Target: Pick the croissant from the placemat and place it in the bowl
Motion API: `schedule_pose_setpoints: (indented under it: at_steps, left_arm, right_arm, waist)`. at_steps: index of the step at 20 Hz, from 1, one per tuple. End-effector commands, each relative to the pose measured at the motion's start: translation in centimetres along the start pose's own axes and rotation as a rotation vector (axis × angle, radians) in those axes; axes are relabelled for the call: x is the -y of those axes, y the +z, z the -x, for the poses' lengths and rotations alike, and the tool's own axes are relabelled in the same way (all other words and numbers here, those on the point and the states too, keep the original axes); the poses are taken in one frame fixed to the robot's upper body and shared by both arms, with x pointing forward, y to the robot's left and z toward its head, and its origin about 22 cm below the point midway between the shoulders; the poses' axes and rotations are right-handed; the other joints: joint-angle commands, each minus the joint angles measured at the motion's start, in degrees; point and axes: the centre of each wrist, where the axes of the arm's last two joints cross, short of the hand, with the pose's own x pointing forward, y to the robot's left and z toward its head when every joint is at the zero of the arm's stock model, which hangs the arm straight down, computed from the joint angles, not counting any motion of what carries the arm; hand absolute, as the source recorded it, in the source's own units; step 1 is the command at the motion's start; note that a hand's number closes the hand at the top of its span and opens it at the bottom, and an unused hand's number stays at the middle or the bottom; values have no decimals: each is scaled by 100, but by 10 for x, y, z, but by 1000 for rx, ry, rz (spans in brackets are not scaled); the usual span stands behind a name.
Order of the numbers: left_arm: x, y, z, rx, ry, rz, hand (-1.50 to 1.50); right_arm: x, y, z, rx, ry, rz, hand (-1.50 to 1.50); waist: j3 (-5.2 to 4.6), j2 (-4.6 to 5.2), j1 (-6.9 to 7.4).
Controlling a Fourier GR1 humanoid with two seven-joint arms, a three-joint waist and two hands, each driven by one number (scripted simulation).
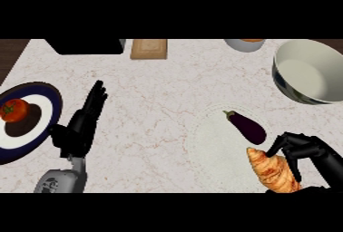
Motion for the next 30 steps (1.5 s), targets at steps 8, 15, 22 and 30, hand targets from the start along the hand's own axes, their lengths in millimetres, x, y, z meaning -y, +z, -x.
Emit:
schedule_pose_setpoints:
  at_steps: [8, 15, 22, 30]
  left_arm:
    - [12, 0, -1, -5, -2, 1, 0]
    - [-1, 4, 2, -11, -12, 19, 0]
    - [6, -18, -10, 13, -3, 31, 0]
    - [16, -11, 4, 9, 6, 54, 0]
  right_arm:
    - [67, 1, -120, 44, 215, 220, 150]
    - [106, -42, -150, -18, 209, 300, 150]
    - [140, -90, -139, -131, 225, 325, 150]
    - [163, -107, -95, -251, 580, 356, 150]
  waist:
    - [-3, 11, 58]
    - [0, 21, 120]
    - [2, 36, 139]
    - [5, 80, 232]
